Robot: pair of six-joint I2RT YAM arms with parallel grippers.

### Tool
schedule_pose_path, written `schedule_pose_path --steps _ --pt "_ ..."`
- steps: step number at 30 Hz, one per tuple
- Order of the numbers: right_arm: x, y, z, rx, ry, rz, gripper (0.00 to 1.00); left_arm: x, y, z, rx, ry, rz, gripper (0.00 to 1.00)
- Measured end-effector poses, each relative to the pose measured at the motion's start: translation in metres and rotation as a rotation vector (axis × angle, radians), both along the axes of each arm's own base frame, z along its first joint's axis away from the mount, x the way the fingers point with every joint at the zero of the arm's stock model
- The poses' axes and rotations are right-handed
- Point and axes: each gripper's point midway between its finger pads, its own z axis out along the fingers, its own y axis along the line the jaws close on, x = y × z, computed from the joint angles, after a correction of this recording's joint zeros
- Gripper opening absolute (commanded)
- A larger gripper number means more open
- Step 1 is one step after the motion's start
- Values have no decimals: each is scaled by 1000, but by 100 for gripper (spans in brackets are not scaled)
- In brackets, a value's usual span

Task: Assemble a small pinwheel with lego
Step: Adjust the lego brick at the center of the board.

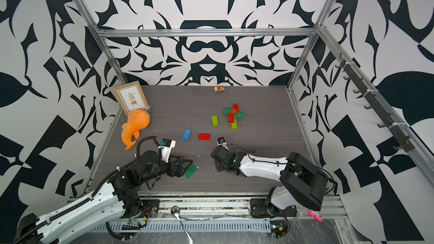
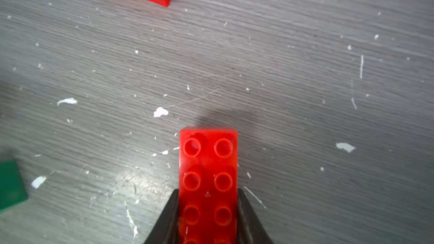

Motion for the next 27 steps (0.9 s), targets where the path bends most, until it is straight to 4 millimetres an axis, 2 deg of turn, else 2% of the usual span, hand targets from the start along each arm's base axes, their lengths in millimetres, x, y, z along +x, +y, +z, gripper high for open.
schedule_pose_path --steps 4,11,13,17,20,22,27 --pt "-6 3 -7 -13 6 -23 7 2 -4 4 -14 -4 -6 100" --pt "-4 14 -7 1 -8 -70 10 3 -11 15 -70 -9 -13 100" --pt "-4 15 -6 10 -5 -87 15 3 -12 18 -85 -12 -13 100" --pt "-6 16 -6 24 2 -104 30 3 -12 25 -110 -23 -11 100" --pt "-8 20 -6 29 6 -101 37 3 -12 28 -122 -29 -9 100" --pt "-10 21 -7 30 10 -98 39 2 -11 29 -125 -30 -9 100" --pt "-13 25 -7 47 26 -100 55 1 -9 26 -128 -30 -8 100"
